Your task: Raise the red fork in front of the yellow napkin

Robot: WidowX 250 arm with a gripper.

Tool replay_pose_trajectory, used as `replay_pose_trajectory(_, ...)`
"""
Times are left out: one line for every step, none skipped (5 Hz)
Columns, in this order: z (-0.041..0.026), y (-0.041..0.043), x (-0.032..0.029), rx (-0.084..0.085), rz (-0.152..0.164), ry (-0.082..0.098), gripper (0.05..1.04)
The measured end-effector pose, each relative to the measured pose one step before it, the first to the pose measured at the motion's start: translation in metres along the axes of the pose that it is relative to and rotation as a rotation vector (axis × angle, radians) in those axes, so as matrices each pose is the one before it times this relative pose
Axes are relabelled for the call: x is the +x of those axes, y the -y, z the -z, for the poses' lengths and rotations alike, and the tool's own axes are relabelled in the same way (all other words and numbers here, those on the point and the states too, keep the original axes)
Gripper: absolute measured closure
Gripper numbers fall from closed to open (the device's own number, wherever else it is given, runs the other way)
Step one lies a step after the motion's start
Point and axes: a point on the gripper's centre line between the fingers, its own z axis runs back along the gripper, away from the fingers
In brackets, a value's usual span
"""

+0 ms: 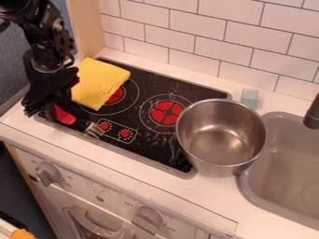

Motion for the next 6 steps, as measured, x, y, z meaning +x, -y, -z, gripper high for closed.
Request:
replay_pose_trajectory(-0.00028, -0.00028, -0.00065, 0.0228, -0.0057, -0.0229, 0.338)
replay_pose_trajectory(-0.00184, 0.00120, 0.00054, 0.0103, 0.0237, -0.0018, 0.097)
replay_pose_trajectory(-0.00481, 0.00490, 0.00014, 0.0089, 0.0220, 0.0141, 0.081)
replay_pose_trajectory(-0.01068, 0.00018, 0.00340, 0.0218, 0.0124, 0.0103, 0.083)
replay_pose_trajectory(-0.03451, 0.01111, 0.00919, -0.0116, 0.0194, 0.0344, 0.083)
replay_pose_trajectory(-0.02566, 0.00097, 0.00467, -0.0017, -0.0355, 0.0447, 0.083)
